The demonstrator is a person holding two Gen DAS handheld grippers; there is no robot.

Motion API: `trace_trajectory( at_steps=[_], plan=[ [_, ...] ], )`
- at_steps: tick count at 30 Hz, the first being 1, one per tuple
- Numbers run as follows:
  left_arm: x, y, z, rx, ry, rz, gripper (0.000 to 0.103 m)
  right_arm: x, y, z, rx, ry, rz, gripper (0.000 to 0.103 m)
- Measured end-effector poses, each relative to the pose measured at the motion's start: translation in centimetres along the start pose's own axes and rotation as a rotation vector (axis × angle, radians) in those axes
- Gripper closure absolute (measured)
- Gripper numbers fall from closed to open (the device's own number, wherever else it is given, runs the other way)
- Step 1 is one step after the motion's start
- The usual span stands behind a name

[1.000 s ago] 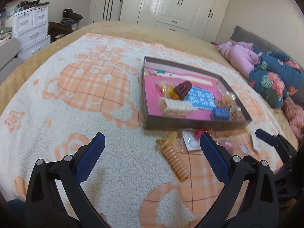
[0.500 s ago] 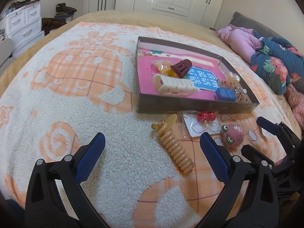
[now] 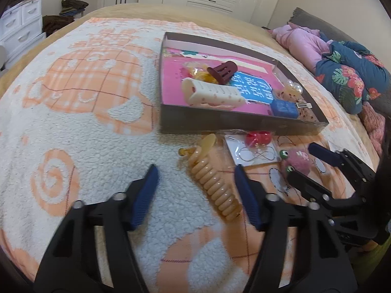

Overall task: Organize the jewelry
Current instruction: 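Grasp the orange spiral hair tie with the left tool while the right grasps the pink pom-pom keychain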

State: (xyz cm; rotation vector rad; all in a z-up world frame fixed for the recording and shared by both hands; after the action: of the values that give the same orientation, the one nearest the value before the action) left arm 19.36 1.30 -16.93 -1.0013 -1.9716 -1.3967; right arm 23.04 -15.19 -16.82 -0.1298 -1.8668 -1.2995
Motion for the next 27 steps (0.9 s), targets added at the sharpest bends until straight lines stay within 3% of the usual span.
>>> trace_trajectory(
  at_steps=[4,10,11,17,27],
  plan=[
    [-0.3,-0.4,-0.7,-0.024,-0.001,0.008,0.082,-0.5,0.0,0.3,-0.004,0.032,0.008,0.047],
    [0.0,-0.8,-2.0,-0.081,0.007,-0.006,0.083,-0.2,0.0,0.4,0.002,0.031,-0.004,0.049],
    [0.1,-0.9,-2.1,-0.086,0.004,-0.008,0.083,-0.1,0.0,0.3,-0.003,0.033,-0.006,0.062],
    [1.3,-0.5,-2.8,-0.089,-0.026,-0.04,0.09,1.0,0.4,0.1,-0.002,0.031,-0.034,0.071],
    [3.0,0.2,-3.7,-0.085,-0.065,-0.09,0.09,2.4,0.5,-1.1,-0.033,0.012,-0.056,0.077]
  ],
)
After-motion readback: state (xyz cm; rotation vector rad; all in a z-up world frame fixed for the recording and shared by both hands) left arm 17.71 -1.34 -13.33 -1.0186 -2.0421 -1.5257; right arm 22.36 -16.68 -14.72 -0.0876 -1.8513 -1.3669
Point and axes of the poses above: each gripper's, at about its wrist camera, not at the fingertips, and x roughly against the way its jaws point, z to its left, y to its top, the point moved 8 cm from there along -x, roughly the way its jaws point, and after that the axes turned 12 degrees about x, right-handed, at the moved point
